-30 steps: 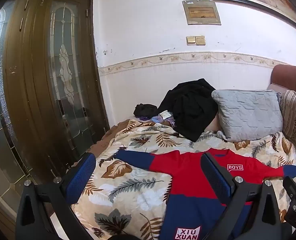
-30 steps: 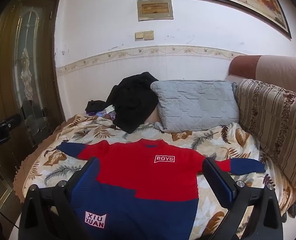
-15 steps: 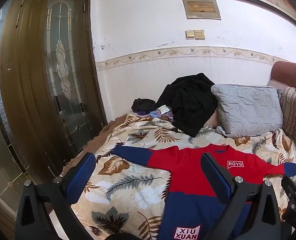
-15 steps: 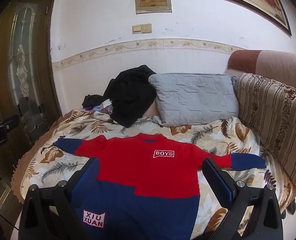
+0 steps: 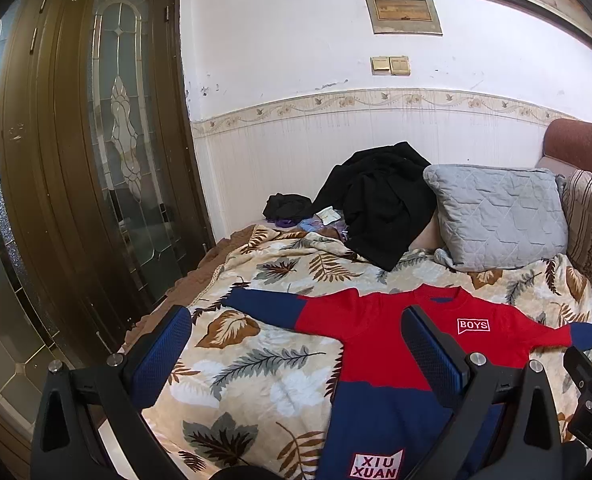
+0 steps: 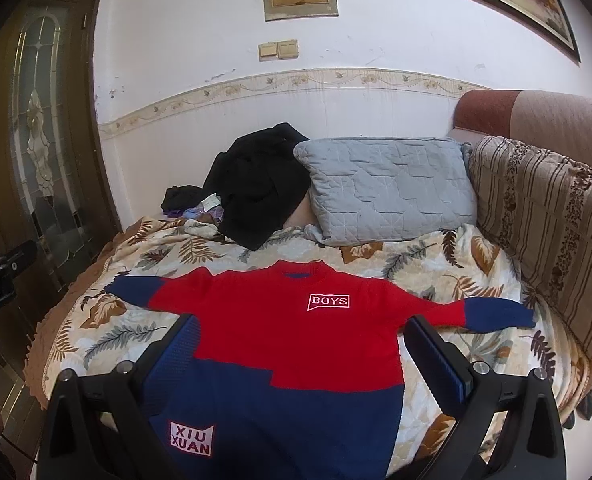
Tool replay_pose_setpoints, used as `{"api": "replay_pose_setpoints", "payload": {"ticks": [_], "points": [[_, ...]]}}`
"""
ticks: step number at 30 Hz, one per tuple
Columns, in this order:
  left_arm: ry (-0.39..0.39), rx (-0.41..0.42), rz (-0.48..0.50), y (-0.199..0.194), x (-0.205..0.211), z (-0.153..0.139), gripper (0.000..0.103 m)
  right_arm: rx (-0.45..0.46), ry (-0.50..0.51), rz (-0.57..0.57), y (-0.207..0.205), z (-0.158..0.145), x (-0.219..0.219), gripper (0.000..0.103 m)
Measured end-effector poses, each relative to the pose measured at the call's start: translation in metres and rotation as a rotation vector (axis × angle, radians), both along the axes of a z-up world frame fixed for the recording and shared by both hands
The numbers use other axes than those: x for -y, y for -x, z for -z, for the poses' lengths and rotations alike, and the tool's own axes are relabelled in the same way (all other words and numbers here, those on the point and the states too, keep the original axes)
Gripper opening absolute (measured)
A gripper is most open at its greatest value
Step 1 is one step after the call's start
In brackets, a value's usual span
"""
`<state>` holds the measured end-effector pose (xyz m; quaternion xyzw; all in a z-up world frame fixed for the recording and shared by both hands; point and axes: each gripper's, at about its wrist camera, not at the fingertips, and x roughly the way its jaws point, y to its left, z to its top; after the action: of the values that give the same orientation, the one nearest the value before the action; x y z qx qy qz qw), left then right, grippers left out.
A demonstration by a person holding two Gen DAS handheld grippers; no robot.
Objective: Fold small clothes
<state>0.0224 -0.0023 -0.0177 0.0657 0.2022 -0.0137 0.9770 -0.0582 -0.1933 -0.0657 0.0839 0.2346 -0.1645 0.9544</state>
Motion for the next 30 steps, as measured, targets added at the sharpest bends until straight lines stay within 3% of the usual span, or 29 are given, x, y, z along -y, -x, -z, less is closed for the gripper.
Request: {"api": "replay_pose_setpoints", "payload": {"ticks": [30], "points": [[0.002,0.000,0.000,-0.0014,-0.0044,0.0043,0.103,-0.026,-0.003,0.014,-0.0025,-0.0018,-0.0066,0.103]]}}
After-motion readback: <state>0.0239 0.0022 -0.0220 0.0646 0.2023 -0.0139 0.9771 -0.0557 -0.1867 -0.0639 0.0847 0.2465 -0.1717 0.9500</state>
